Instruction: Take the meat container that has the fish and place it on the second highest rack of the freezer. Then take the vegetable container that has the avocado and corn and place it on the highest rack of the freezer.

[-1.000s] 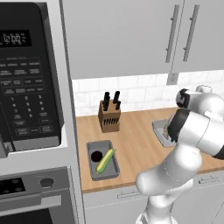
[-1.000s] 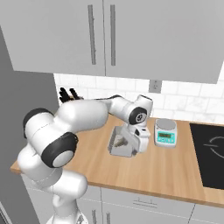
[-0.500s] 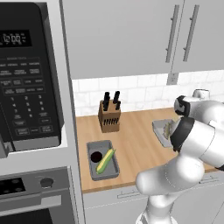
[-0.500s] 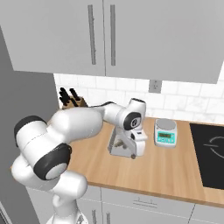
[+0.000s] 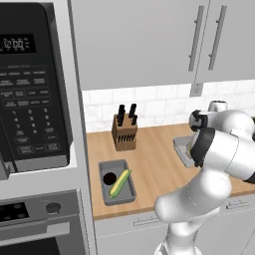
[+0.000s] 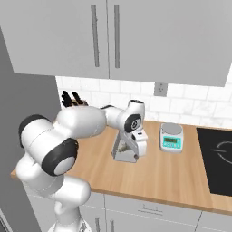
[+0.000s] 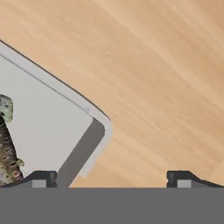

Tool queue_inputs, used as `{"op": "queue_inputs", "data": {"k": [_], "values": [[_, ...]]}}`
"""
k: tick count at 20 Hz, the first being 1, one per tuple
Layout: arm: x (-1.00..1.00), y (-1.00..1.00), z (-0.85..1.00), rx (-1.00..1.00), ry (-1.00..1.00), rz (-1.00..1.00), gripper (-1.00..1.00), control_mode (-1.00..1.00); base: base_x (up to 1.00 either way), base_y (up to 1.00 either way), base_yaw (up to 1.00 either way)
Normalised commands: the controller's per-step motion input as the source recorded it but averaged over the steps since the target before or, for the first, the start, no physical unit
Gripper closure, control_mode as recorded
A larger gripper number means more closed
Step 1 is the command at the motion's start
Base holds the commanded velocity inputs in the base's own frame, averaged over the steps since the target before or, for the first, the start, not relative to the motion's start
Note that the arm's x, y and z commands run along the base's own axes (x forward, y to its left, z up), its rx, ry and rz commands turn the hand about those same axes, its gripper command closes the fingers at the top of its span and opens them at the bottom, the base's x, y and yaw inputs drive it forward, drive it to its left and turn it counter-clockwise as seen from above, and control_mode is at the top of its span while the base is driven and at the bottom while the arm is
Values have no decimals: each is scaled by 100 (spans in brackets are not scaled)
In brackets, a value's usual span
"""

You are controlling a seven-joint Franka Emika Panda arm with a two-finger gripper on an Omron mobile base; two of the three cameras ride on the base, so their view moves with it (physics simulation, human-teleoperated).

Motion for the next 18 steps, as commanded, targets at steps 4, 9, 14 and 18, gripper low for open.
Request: {"op": "queue_inputs", "data": {"k": [4,9,14,18], "values": [[42,0,-17,0,0,0,-100,-100,0,0,0],[0,0,-39,0,-9,0,-100,-100,0,0,0],[0,0,-46,0,-18,0,-100,-100,0,0,0],[-2,0,-28,0,-18,0,-100,-100,0,0,0]]}}
